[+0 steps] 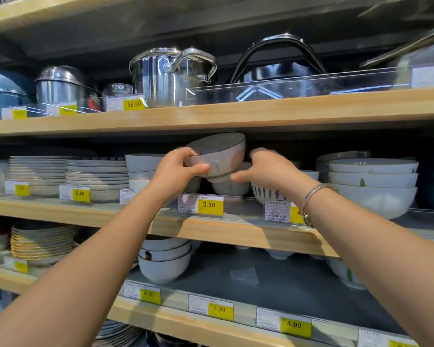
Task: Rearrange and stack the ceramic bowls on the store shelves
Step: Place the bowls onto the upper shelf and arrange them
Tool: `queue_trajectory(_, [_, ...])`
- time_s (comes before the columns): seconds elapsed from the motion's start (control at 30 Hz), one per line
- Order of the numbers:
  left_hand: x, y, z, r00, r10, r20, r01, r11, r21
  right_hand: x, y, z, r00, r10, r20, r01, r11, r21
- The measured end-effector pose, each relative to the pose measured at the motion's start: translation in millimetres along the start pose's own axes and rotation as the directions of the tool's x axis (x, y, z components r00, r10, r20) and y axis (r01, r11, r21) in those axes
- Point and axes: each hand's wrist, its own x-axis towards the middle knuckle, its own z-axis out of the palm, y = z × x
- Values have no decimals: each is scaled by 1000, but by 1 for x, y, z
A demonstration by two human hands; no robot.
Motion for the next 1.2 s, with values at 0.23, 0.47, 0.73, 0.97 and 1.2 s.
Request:
queue_trajectory(0.23, [5, 5, 27, 1000, 2, 7, -2, 1000, -22, 2, 26, 10, 990, 100, 100, -86, 987, -134])
queue_trajectory(0.47, [10, 9, 43, 999, 16, -28, -17, 999, -36, -8, 42, 8, 994, 33, 107, -15, 986, -169])
queue_trajectory(0.73, [4, 2, 44, 998, -44, -46, 37, 989, -141, -10, 41, 3, 983, 24, 182, 39, 943, -330])
queue_trajectory(0.97, [-2, 14, 54, 998, -56, -15, 51, 970, -239, 9, 38, 8, 969, 108, 223, -55, 971, -233])
queue_trajectory(1.2, [4, 23, 68, 999, -31, 14, 33, 978, -204, 9, 57, -2, 986, 86, 144, -135, 917, 374])
